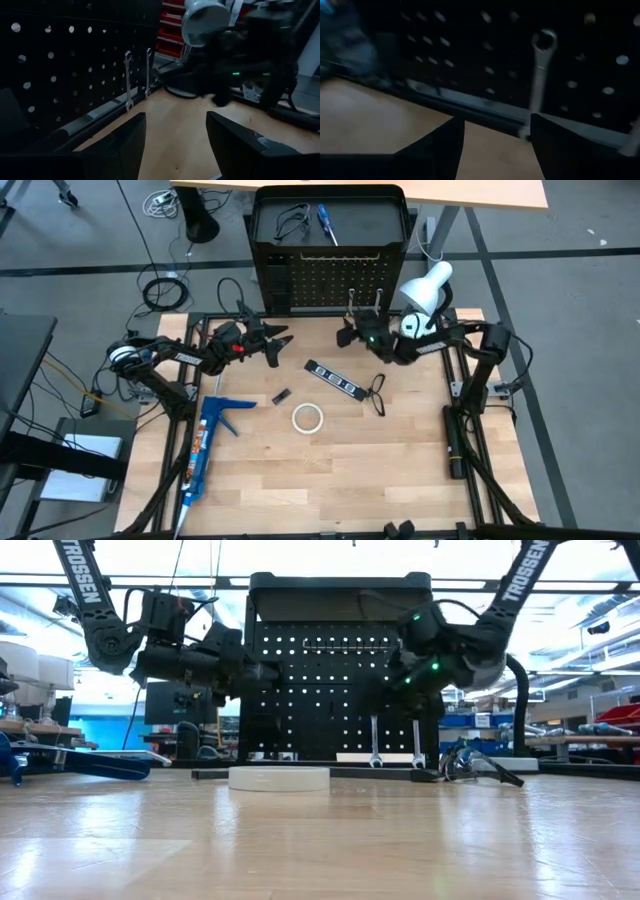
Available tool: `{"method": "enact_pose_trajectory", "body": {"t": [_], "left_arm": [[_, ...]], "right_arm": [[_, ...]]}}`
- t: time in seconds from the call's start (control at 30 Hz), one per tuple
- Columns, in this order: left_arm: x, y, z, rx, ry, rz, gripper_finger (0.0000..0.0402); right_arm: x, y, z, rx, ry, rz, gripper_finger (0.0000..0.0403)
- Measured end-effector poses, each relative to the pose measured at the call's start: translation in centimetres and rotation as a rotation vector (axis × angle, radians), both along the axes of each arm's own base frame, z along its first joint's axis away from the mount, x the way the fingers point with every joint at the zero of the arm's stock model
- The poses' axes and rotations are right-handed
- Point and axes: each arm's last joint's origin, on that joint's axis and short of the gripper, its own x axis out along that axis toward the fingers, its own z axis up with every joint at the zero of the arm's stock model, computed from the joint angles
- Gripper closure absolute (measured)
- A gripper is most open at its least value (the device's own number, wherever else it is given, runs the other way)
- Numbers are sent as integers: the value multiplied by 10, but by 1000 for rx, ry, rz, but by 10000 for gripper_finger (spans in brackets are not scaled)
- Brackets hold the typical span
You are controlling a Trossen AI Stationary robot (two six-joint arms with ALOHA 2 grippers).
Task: Hang tools onto peg board
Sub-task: Unhang the right wrench from the peg board
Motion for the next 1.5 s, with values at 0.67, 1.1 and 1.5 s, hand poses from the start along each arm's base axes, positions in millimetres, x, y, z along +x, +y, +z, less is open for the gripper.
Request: {"method": "enact_pose_trajectory", "body": {"t": [0.67,1.1,1.5], "left_arm": [[0,0,0,4,-2,-13,188],[1,-1,4,3,-41,-40,188],[1,-2,2,2,-23,-45,188]], "right_arm": [[-31,-22,-21,76,113,-208,195],[-48,-40,-25,122,102,-265,194],[-43,-46,-44,100,153,-238,194]]}}
